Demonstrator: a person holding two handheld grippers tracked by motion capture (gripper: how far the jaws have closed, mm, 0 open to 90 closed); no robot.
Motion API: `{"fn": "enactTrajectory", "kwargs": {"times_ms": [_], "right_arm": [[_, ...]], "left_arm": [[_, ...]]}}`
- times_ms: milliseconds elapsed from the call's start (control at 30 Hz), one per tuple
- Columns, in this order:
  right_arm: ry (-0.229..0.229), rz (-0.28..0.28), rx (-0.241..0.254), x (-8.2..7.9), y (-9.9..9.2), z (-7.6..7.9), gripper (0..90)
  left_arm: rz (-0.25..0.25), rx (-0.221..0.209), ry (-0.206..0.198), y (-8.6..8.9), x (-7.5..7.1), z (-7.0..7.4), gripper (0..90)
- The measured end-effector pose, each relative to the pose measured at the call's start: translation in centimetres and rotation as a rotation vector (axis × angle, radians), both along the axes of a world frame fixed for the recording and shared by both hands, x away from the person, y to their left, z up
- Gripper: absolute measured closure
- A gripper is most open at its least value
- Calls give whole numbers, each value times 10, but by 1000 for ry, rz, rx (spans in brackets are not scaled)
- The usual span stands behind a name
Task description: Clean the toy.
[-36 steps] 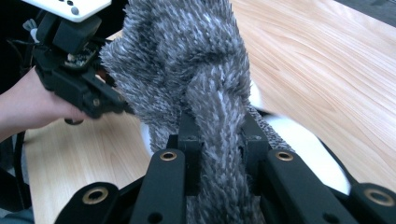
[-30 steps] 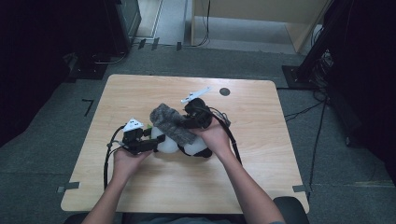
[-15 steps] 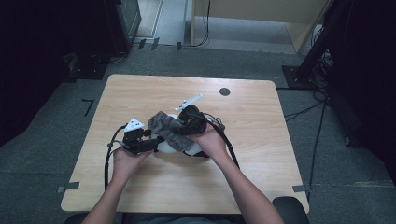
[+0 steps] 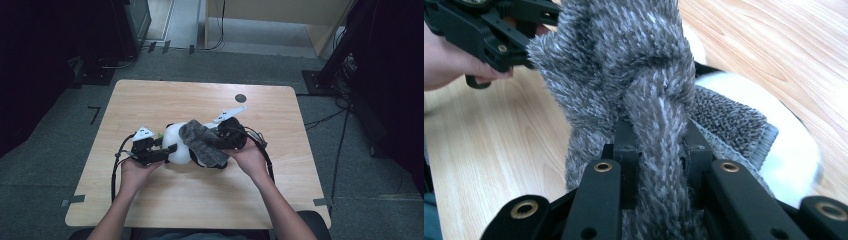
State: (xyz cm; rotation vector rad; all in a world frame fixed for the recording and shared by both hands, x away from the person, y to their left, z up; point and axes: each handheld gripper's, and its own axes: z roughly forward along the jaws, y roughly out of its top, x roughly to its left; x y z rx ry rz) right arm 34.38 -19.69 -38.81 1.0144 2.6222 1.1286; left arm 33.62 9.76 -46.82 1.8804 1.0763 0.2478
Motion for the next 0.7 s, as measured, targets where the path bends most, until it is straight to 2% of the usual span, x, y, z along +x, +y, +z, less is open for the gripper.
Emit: {"fn": "enactTrajectory", "kwargs": {"times_ms": [233,267,533,700], "right_arm": [[-3,-44,-1,-6,-24,1,749],[-4,-62,2,-8,-33,-1,749],[6,-136,6,-15,-61,-16,749],[23,-168,6,-17,-71,-20,752]], "left_arm": [[2,-5,3,0,0,0,380],[1,-8,2,0,0,-1,380],[0,-7,2,1,0,-1,380],[2,-9,5,1,0,-1,380]]}}
